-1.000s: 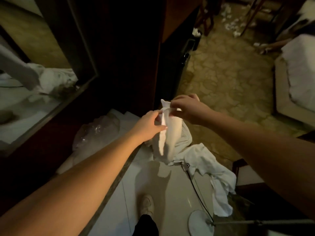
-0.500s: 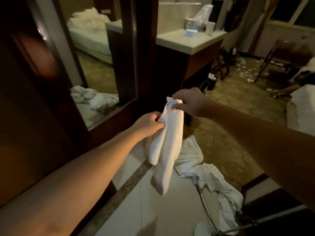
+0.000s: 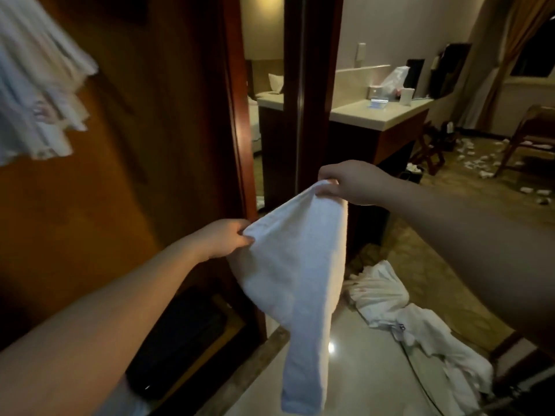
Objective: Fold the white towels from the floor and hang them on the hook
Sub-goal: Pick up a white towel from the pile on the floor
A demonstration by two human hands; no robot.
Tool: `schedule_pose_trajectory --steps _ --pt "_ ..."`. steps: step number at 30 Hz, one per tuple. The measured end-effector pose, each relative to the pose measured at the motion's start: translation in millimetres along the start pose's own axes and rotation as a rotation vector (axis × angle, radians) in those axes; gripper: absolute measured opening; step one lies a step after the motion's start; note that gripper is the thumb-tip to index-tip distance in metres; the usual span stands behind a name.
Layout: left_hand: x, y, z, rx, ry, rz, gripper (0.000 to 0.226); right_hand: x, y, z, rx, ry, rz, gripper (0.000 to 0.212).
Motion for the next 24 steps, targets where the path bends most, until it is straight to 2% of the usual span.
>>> schedule_pose_trajectory --steps 4,7,9,13,16,20,24 --pt "14 91 -51 0.081 -0.096 0.147 0.036 -15 16 -79 -0.012 0.168 0.023 0.018" --pt "26 154 -79 0.111 -0.345 0.171 0.007 -17 31 -135 0.002 0.334 0.054 0.021" --pt "38 193 -90 0.158 -0.45 0.173 0.021 -12 41 -167 0.016 0.396 0.087 0.022" --pt "69 262 -102 0.227 -0.559 0.238 0.025 7 51 -216 0.024 0.415 0.181 0.021" --pt "93 311 -106 0.257 -0.538 0.306 0.033 24 52 -240 0.033 0.279 0.216 0.016" --pt "117 367 -113 0.34 -0.484 0.418 0.036 40 51 -258 0.082 0.166 0.239 0.02" --pt "122 414 -125 0.336 -0.252 0.533 0.032 46 49 -265 0.065 0.125 0.263 0.02"
Point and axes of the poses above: each hand's wrist, its own y-axis away from the middle knuckle, its own x-axis out of the back of the hand, z = x × y, the point moved 1 cm from there along -y, towards the middle knuckle, and after that the axes turned 13 degrees about -z, right-handed, at the moved point
